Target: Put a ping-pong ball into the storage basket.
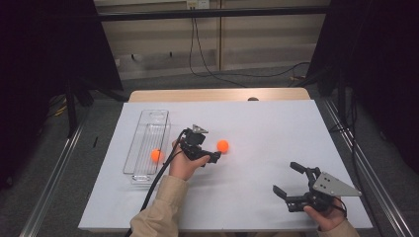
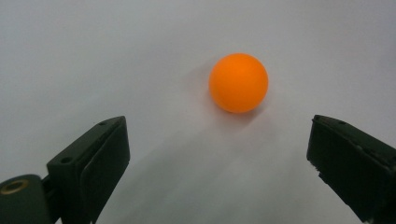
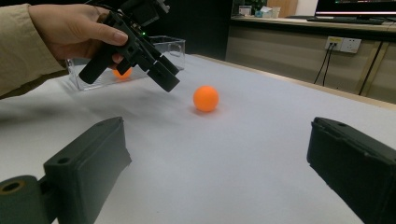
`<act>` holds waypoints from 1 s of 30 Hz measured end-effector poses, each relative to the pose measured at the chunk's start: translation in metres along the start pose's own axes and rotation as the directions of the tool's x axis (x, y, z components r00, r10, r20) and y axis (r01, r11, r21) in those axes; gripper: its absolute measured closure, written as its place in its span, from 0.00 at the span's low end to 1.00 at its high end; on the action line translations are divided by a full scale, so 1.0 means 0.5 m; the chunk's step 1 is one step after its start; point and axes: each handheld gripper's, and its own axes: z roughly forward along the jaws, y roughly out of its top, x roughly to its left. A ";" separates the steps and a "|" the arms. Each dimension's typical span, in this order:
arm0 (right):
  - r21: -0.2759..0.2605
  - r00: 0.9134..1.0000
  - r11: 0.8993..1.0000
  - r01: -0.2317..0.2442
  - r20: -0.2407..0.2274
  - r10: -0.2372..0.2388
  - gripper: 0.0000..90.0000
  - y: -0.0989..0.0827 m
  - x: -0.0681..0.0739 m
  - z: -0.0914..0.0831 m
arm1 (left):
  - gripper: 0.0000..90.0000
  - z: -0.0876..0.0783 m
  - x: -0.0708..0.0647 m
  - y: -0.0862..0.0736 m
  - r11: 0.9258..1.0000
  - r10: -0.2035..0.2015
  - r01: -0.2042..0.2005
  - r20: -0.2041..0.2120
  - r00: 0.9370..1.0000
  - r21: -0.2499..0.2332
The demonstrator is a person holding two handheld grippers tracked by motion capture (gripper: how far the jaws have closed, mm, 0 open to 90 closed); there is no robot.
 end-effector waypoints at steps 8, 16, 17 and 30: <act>0.000 1.000 1.000 0.000 0.000 0.000 0.05 0.000 0.000 0.000 | 0.07 0.011 -0.001 -0.001 1.000 0.009 -0.009 -0.008 1.000 0.008; 0.000 1.000 1.000 0.000 -0.001 0.000 0.05 0.000 0.000 0.000 | 0.07 0.018 -0.003 0.001 0.999 0.030 -0.030 -0.021 0.999 -0.012; -0.001 1.000 1.000 0.001 -0.001 -0.001 0.05 0.000 -0.001 0.000 | 0.07 0.019 -0.004 0.002 0.999 0.030 -0.030 -0.014 0.999 -0.013; -0.003 1.000 1.000 0.002 -0.001 -0.002 0.05 0.000 -0.001 0.000 | 0.08 0.029 -0.008 0.003 0.999 0.033 -0.033 -0.020 0.999 -0.021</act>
